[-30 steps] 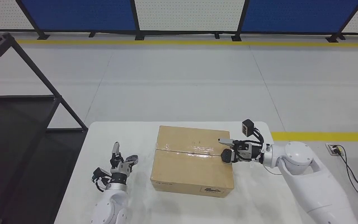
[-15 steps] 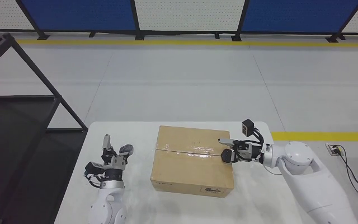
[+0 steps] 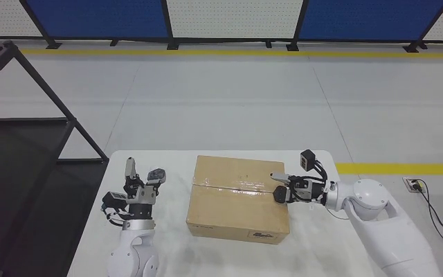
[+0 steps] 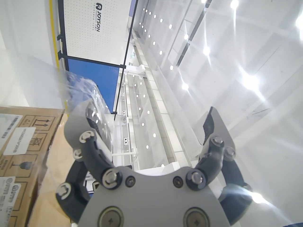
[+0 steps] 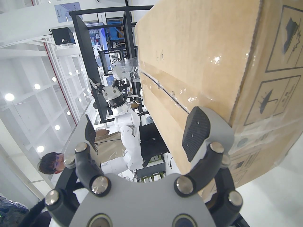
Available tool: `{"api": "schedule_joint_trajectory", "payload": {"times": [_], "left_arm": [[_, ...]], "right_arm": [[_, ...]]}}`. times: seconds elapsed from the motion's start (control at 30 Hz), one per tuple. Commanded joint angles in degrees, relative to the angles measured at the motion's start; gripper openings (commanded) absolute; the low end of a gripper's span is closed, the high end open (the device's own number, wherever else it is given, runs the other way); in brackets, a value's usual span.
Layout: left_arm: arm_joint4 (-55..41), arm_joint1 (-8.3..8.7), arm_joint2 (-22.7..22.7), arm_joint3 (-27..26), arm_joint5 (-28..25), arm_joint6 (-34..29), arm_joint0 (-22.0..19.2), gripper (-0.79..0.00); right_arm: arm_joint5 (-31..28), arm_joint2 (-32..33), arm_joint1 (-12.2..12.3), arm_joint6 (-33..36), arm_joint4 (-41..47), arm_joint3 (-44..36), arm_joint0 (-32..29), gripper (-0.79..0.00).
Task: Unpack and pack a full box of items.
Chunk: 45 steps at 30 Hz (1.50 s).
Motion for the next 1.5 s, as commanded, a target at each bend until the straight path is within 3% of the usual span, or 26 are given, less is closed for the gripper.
{"api": "schedule_joint_trajectory", "payload": {"times": [0.0,1.47], "left_arm": [[0.85,-0.15,0.36,-0.15,0.43,0.26,-0.37,0.000],[9.97,-2.94,4.83,-5.38,2.53,0.39,-2.66,0.000]], "right_arm": [[-0.01,0.08,0.01,0.06,0.04,-0.10,-0.15,0.000],[0.63,-0.51,-0.60,0.01,-0.55,0.35,0.87,0.000]]}}
